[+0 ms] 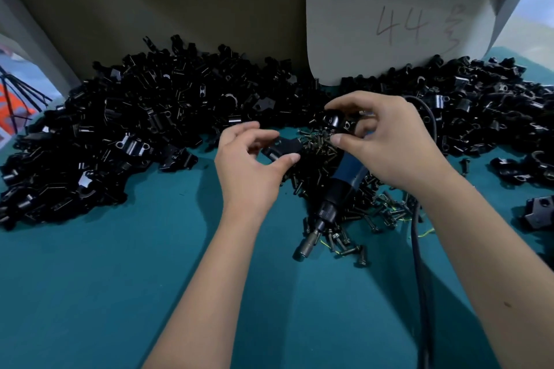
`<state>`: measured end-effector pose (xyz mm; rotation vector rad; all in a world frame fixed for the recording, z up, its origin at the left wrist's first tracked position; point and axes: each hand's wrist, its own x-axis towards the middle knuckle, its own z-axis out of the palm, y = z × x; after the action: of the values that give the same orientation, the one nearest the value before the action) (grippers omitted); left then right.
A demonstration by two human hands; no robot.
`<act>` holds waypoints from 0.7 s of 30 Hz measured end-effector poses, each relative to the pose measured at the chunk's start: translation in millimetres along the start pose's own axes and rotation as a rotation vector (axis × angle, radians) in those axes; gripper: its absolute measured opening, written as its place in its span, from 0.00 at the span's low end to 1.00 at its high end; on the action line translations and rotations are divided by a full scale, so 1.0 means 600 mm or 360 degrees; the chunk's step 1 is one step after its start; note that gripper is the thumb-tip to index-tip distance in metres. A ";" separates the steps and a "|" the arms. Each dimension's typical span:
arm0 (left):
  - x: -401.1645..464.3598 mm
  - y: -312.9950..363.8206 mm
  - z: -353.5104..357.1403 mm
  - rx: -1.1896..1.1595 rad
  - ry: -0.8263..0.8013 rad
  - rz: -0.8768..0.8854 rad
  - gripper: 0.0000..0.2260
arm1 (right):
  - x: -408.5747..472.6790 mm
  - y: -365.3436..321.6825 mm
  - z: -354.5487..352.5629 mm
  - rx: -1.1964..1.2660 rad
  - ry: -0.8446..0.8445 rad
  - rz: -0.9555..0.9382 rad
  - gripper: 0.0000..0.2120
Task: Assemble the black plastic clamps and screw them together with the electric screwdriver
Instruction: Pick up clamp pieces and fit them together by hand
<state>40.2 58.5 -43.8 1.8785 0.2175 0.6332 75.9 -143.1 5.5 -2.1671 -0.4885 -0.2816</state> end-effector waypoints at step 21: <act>-0.010 0.032 0.024 -0.1626 -0.0533 -0.0623 0.16 | -0.001 -0.008 0.008 0.1150 -0.0091 0.0094 0.26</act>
<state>39.9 36.9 -32.2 0.8851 0.0178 0.0879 73.5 -137.1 5.8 -1.4821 -0.4667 0.0011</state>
